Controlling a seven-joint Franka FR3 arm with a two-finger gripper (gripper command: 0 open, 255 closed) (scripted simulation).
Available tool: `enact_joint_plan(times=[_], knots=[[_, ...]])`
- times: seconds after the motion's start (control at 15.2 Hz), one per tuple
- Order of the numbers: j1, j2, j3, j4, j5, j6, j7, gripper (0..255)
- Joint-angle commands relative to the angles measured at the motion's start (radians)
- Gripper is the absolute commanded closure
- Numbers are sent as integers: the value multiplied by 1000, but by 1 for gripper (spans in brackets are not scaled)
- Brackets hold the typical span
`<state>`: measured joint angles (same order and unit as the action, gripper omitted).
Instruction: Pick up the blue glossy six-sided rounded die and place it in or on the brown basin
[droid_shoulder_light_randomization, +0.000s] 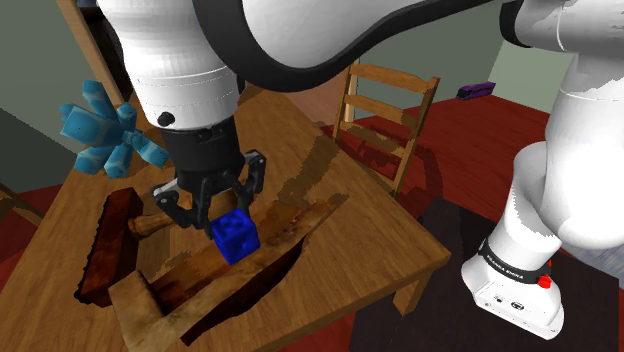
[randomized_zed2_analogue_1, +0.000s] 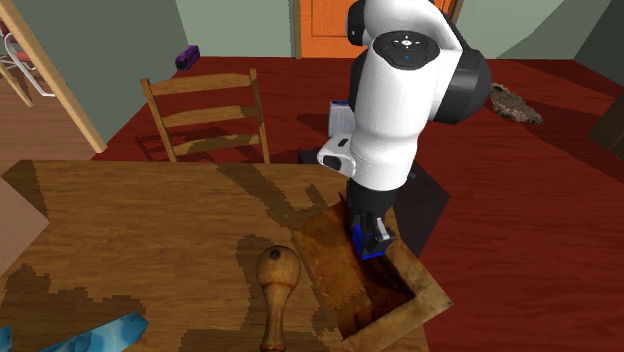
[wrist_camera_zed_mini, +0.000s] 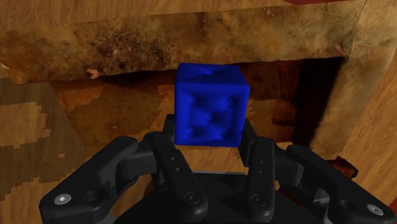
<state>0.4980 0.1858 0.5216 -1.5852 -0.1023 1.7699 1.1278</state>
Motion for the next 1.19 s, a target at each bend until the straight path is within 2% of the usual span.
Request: enact_joint_plan(times=[0.0,0.13,0.2,0.53,0.79,1.12], knots=[[0,1,0,-1,0,1,0,255],[0,1,0,-1,0,1,0,255],[0,2,0,-1,0,1,0,0],[0,1,0,-1,0,1,0,0],[12,16,4,144,-6,-132,2,0],[12,16,4,144,-6,-132,2,0]])
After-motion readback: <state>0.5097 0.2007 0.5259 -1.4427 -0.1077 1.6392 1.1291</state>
